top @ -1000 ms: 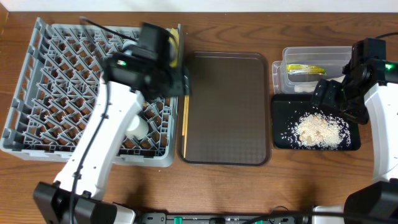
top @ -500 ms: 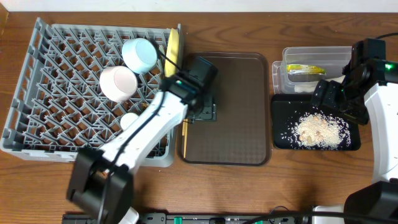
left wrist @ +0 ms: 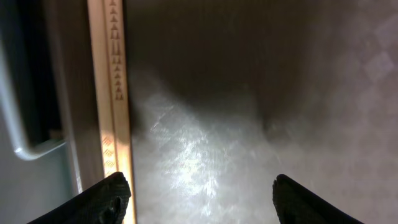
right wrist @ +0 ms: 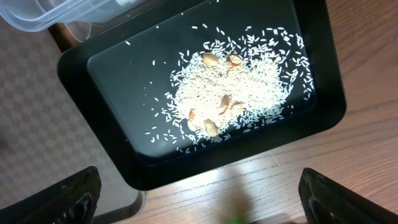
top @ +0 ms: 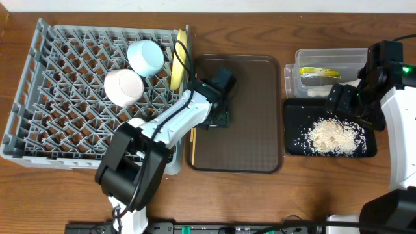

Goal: Sort waste into correct bins and load items into the dishwasher

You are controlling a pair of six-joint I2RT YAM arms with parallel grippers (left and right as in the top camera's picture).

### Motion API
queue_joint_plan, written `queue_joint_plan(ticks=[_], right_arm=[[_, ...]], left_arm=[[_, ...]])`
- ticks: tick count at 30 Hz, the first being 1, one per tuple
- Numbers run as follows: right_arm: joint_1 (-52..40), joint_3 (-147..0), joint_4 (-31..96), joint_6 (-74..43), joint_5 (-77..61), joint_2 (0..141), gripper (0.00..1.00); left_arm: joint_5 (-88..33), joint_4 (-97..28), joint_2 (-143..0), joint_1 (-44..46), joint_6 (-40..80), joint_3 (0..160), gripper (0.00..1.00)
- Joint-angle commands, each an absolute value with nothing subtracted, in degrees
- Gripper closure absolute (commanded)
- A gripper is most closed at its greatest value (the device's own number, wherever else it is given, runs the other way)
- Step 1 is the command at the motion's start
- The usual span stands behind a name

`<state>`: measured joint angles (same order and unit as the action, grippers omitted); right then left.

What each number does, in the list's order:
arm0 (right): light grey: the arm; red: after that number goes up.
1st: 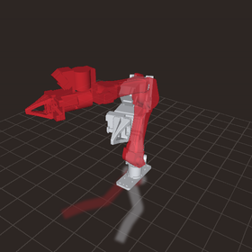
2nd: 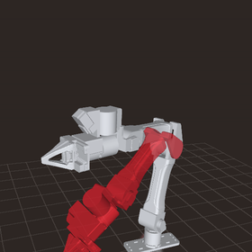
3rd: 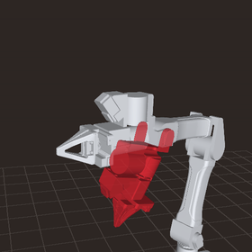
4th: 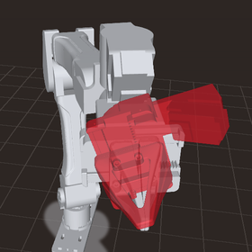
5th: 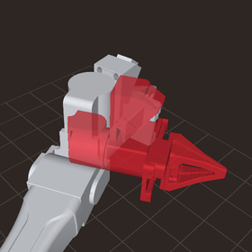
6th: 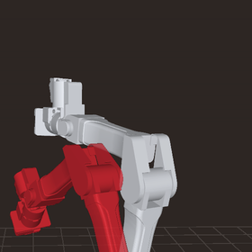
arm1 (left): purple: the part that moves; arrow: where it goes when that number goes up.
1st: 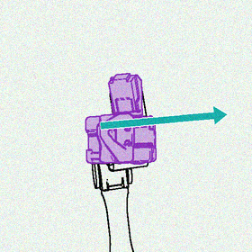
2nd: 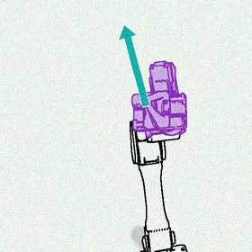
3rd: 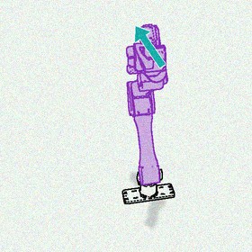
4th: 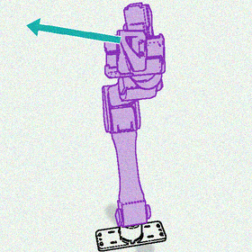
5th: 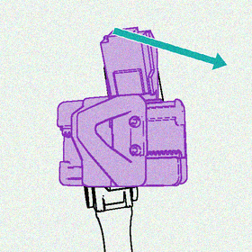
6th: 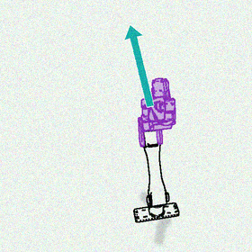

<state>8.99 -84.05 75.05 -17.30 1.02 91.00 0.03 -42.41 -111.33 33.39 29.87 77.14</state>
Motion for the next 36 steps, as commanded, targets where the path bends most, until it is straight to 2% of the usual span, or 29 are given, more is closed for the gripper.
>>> queue_joint_plan(ticks=[1, 16, 26, 36], right_arm=[[10.1, -84.3, 75.2, -16.7, 1.0, 89.8, 0.01], [10.1, -84.3, 75.0, -16.7, 1.0, 89.8, 0.01], [10.1, -84.3, 74.7, -16.7, 1.0, 89.8, 0.01], [10.1, -84.3, 74.8, -16.7, 1.0, 89.8, 0.01]], left_arm=[[1.1, -41.6, -114.3, 33.2, 32.3, 76.8, 0.23], [4.5, -41.4, -116.0, 33.2, 34.8, 76.9, 0.23], [6.2, -41.2, -108.8, 33.2, 34.6, 76.9, 0.24], [6.9, -41.0, -111.5, 33.2, 34.8, 76.8, 0.24]])
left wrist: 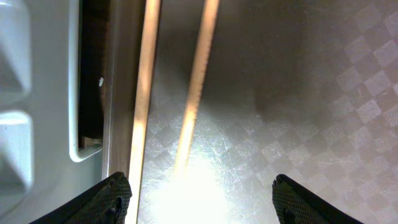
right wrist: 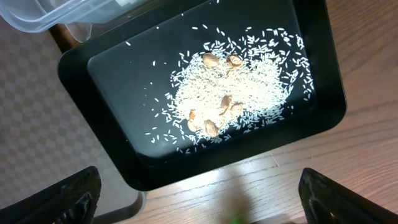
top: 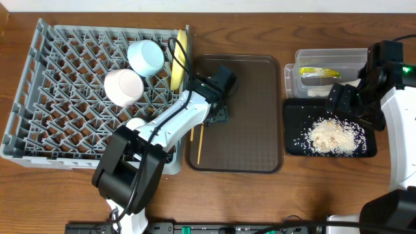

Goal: Sort waste into correct bins and load items into the dishwasher

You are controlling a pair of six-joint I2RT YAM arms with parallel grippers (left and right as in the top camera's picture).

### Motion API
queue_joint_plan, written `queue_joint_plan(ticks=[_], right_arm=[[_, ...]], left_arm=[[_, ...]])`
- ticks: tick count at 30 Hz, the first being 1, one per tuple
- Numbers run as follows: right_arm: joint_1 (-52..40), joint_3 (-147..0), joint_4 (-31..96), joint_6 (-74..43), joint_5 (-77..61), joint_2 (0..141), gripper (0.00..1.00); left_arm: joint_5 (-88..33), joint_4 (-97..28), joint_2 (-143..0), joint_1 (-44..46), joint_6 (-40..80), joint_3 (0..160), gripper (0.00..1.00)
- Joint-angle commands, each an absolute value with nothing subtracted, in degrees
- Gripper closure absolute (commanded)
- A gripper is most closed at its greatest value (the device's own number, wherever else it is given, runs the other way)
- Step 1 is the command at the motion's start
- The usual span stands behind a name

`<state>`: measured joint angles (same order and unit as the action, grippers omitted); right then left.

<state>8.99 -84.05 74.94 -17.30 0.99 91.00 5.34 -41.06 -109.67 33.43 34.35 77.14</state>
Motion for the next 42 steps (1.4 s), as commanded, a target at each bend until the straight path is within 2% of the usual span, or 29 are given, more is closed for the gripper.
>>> queue_joint_plan(ticks=[1, 25, 30, 42], right_arm=[[10.1, -84.3, 74.8, -16.7, 1.0, 89.8, 0.01], [10.1, -84.3, 75.0, -16.7, 1.0, 89.8, 0.01], [10.1, -84.3, 75.0, -16.7, 1.0, 89.8, 0.01], [10.1, -84.3, 75.0, -16.7, 1.0, 89.8, 0.01]], left_arm=[[6.9, -40.9, -111.8, 33.2, 34.9, 76.8, 0.24], [3.4, -40.3, -116.3, 33.3, 35.3, 76.8, 0.25], [3.0, -40.4, -116.3, 33.4, 35.3, 76.8, 0.41], [3.0, -40.4, -119.2, 35.9, 35.3, 76.7, 0.42]])
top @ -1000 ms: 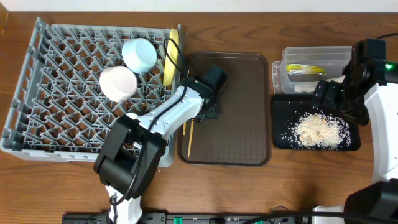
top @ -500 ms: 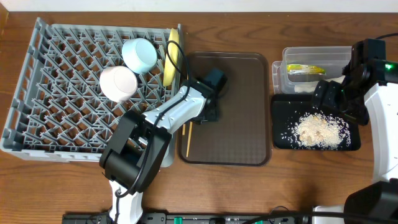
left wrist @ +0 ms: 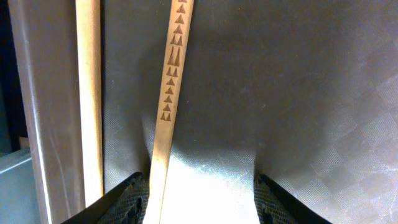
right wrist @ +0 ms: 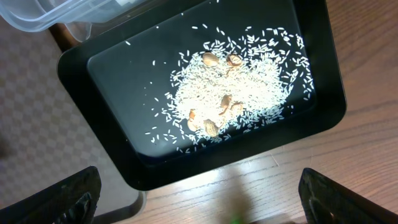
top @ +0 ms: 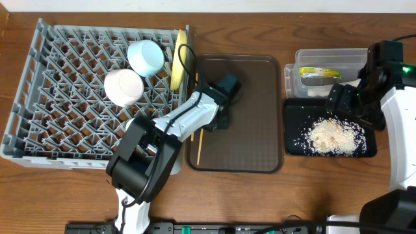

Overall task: Sort waste into correct bins and load items into the dishwasher
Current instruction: 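Lift one wooden chopstick off the brown tray with the left gripper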

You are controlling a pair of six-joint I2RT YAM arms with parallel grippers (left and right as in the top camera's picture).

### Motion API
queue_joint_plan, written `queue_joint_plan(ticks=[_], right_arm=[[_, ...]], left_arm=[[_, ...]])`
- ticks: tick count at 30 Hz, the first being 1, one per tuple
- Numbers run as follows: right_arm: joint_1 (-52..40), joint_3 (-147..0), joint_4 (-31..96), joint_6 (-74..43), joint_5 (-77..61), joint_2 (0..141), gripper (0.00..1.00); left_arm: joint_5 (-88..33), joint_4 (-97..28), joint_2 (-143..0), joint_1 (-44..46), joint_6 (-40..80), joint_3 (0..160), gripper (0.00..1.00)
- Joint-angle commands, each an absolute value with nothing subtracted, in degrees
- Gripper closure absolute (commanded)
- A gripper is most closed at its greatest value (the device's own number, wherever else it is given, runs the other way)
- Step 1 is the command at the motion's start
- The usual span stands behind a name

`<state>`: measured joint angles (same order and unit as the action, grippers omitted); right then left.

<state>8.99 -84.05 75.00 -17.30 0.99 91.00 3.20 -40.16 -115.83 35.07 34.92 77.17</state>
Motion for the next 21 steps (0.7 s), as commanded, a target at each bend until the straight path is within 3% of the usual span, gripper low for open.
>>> queue_joint_plan(ticks=[1, 3, 9, 13, 21], right_arm=[[10.1, -84.3, 75.0, -16.7, 1.0, 89.8, 0.01], [10.1, -84.3, 75.0, -16.7, 1.0, 89.8, 0.01], [10.1, -84.3, 75.0, -16.7, 1.0, 89.8, 0.01], [10.1, -84.3, 75.0, -16.7, 1.0, 89.8, 0.01], [10.1, -84.3, 75.0, -16.7, 1.0, 89.8, 0.01]], left_arm=[[2.9, -40.4, -119.5, 36.0, 35.3, 76.7, 0.42], [2.4, -40.5, -119.6, 36.1, 35.3, 76.7, 0.43], [1.9, -40.4, -119.6, 36.1, 35.3, 76.7, 0.62], [1.9, -40.4, -119.6, 36.1, 35.3, 76.7, 0.69], [1.9, -40.4, -119.6, 36.1, 35.2, 76.7, 0.77]])
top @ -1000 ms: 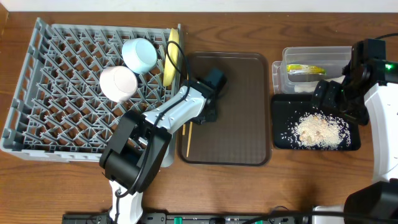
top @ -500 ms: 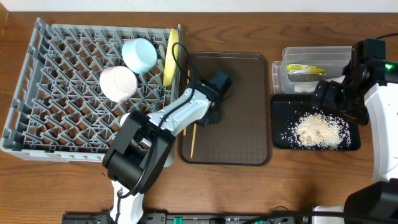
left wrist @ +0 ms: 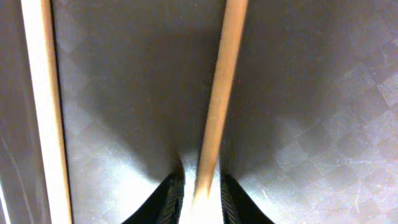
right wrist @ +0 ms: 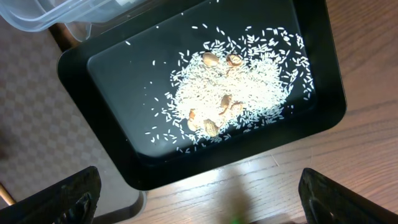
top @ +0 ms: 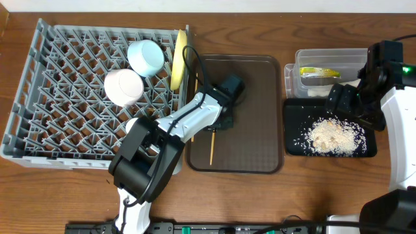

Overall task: Sort waste into correct bins and load items into the dishwasher
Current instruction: 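Lift one wooden chopstick off the brown tray with the left gripper, then carry the chopstick left and insert it upright into the dish rack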

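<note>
My left gripper [left wrist: 202, 200] is down on the brown tray [top: 250, 146] and shut on a wooden chopstick [left wrist: 216, 99]. In the overhead view this chopstick [top: 210, 148] sticks out from the gripper toward the tray's front. A second chopstick [left wrist: 42, 106] lies along the tray's left edge. My right gripper [right wrist: 199, 208] hangs open above the black tray [right wrist: 112, 149] of rice and nut scraps [right wrist: 233, 93], with nothing between its fingers.
The grey dish rack [top: 39, 123] at the left holds a blue cup [top: 146, 57], a white cup [top: 123, 88] and a yellow plate [top: 177, 60] on edge. A clear plastic container [top: 328, 68] with waste stands behind the black tray [top: 296, 140].
The left jaws have gone from half open beside the chopstick to shut on it. The chopstick now lies a little further right on the tray. The right arm has not moved.
The left gripper first stood open at the tray's left edge, with the chopsticks against that edge. Then one chopstick lay apart from the edge. The jaws then narrowed beside it and now grip it. The right gripper stayed open over the rice tray throughout.
</note>
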You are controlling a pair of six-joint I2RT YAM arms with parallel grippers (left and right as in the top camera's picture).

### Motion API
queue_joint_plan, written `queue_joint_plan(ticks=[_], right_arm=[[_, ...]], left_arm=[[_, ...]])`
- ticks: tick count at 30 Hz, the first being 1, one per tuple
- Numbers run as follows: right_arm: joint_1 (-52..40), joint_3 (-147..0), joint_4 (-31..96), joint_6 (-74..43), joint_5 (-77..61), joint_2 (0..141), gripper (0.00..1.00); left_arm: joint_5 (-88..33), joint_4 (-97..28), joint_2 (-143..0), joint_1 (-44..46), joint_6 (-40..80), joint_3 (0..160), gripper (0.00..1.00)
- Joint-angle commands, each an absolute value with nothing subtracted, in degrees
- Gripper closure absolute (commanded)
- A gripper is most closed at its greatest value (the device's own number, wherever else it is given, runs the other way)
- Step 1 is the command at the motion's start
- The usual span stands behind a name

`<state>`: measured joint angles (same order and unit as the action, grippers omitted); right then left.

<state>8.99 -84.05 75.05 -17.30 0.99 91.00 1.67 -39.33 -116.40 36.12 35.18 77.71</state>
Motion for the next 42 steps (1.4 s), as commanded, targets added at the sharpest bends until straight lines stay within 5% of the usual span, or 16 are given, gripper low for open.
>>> queue_joint_plan(ticks=[1, 25, 42], right_arm=[[10.1, -84.3, 75.0, -16.7, 1.0, 89.8, 0.01], [10.1, -84.3, 75.3, -16.7, 1.0, 89.8, 0.01], [10.1, -84.3, 75.5, -16.7, 1.0, 89.8, 0.01]], left_arm=[[1.9, -40.4, -119.6, 36.1, 35.2, 76.7, 0.78], [2.0, -40.4, -118.1, 36.1, 35.2, 76.7, 0.9], [1.9, -51.9, -95.3, 35.0, 22.1, 78.1, 0.92]])
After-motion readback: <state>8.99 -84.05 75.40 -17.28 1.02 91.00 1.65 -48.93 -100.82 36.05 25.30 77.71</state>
